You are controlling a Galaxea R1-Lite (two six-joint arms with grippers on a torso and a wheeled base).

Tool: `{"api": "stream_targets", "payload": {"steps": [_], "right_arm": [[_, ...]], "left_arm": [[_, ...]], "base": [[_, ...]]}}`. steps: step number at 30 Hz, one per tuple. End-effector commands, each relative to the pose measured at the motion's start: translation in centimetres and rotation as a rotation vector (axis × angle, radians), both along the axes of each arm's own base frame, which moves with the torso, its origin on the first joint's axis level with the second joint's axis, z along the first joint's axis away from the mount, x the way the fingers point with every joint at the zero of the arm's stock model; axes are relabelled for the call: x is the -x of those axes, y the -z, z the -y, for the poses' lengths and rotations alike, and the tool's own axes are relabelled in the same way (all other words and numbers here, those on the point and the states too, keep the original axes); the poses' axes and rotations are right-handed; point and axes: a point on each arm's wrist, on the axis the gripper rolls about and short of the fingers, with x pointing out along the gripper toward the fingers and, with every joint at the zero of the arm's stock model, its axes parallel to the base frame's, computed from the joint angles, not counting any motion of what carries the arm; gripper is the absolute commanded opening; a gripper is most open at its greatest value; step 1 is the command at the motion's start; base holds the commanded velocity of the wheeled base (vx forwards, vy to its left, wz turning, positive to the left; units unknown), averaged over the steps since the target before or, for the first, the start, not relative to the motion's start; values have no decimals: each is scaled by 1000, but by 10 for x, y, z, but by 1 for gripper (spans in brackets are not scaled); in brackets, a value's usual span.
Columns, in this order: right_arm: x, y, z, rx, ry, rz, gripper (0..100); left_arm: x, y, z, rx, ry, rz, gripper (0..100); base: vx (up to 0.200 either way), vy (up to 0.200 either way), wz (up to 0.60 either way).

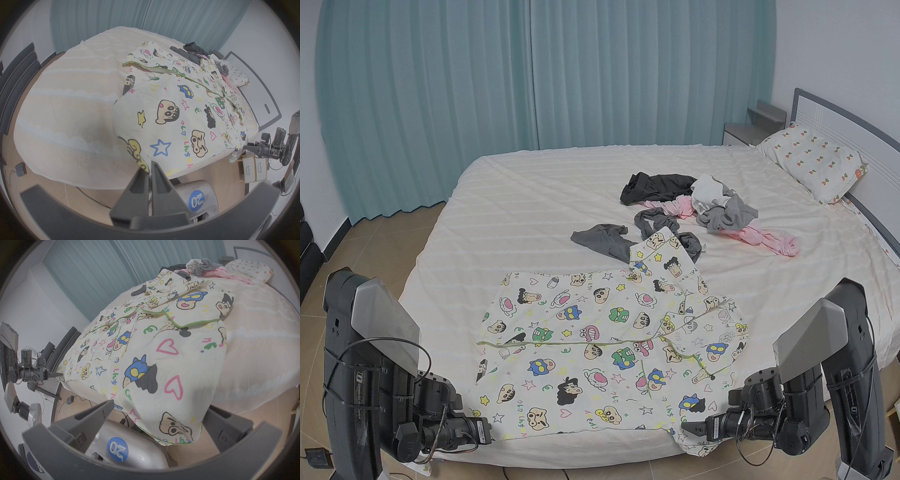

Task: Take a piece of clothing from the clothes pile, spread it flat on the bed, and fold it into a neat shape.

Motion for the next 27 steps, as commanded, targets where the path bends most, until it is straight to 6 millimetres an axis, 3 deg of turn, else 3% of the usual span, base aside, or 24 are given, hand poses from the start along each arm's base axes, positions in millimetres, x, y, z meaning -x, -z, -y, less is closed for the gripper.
{"api": "stream_targets", "payload": {"steps": [1, 10, 16, 21, 27], "right_arm": [[0, 0, 0, -5, -1, 3, 0], [1, -2, 7, -37, -8, -23, 0], [-3, -13, 12, -87, 4, -6, 0], [9, -31, 22, -162, -32, -42, 0], [8, -40, 28, -192, -30, -25, 0]], "left_arm": [[4, 0, -1, -3, 0, -17, 0], [4, 0, -1, 0, -8, -17, 0], [1, -3, 0, 28, -40, 7, 0], [-4, -9, 1, 77, -94, 58, 0], [-6, -19, 1, 114, -126, 93, 0]], "base": [[0, 0, 0], [0, 0, 0], [0, 0, 0], [0, 0, 0], [0, 0, 0]]}}
